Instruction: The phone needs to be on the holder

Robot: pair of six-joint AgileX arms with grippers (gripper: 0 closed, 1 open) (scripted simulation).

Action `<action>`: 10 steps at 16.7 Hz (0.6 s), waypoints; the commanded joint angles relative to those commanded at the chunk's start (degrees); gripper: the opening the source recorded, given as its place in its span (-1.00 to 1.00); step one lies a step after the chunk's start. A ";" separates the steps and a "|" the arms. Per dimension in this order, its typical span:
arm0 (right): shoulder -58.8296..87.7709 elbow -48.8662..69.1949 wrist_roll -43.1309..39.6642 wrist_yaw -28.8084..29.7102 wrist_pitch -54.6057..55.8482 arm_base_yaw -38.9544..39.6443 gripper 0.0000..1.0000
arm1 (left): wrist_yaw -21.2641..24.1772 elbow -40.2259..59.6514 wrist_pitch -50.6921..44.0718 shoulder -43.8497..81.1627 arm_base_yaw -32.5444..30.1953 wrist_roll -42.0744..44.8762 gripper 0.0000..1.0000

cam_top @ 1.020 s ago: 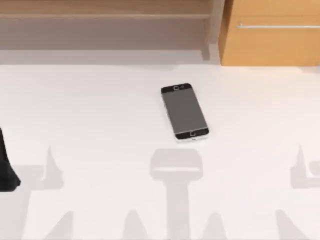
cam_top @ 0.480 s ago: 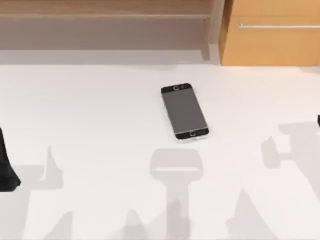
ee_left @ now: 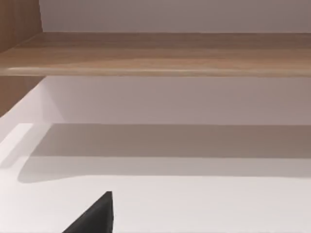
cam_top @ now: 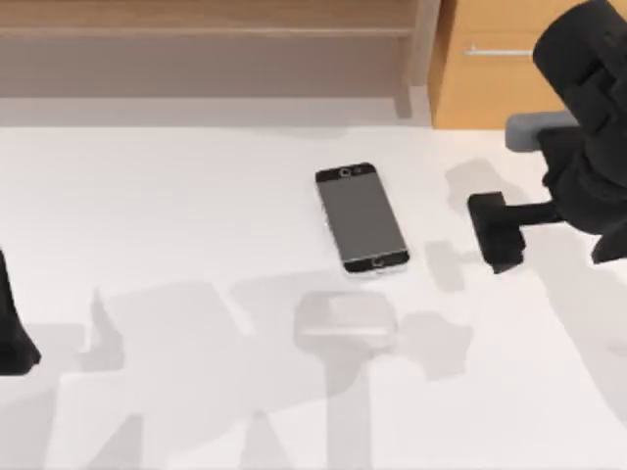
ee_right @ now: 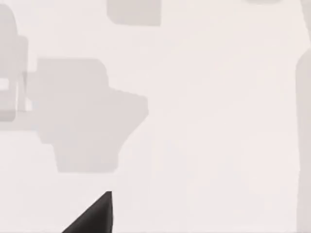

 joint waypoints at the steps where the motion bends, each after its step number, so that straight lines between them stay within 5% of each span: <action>1: 6.04 5.60 0.65 0.25 -3.38 1.13 1.00 | 0.00 0.00 0.00 0.00 0.00 0.00 1.00; 10: 42.91 54.50 4.61 2.56 -19.82 8.35 1.00 | 0.00 0.00 0.00 0.00 0.00 0.00 1.00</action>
